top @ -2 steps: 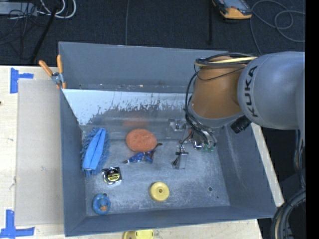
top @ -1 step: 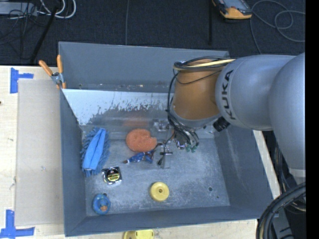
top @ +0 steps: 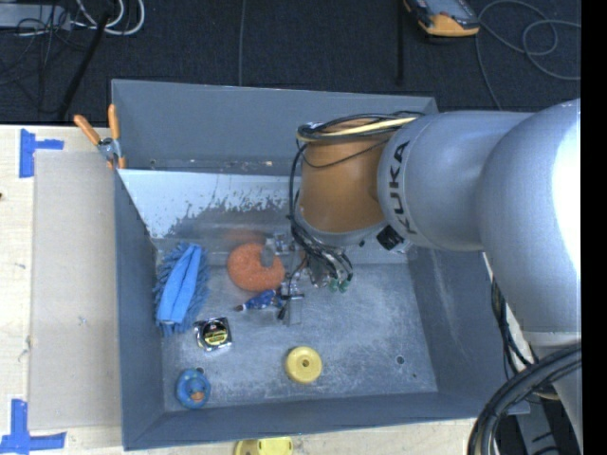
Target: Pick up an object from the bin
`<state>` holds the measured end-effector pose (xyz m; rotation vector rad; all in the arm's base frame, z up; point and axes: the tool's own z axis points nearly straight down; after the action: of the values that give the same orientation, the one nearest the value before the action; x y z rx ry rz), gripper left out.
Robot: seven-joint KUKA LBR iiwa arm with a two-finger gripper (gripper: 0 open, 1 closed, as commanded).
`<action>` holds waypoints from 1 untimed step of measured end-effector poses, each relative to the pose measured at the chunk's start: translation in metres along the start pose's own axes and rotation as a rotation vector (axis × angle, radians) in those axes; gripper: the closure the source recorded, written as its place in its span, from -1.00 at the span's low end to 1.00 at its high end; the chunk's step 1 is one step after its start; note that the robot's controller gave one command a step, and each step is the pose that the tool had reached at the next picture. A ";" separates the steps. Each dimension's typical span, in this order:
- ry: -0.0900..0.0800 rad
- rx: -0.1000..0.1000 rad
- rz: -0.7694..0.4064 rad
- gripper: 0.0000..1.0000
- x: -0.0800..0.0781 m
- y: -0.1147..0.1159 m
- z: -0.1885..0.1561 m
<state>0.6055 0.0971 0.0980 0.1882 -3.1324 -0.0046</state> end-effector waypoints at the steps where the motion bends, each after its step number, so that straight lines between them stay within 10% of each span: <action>1: -0.008 0.003 0.051 -1.00 0.032 0.007 0.013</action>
Offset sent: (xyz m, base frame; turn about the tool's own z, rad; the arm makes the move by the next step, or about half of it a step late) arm -0.0074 0.0360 -0.0028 0.0876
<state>0.5727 0.1000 0.0847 0.1083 -3.1443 -0.0010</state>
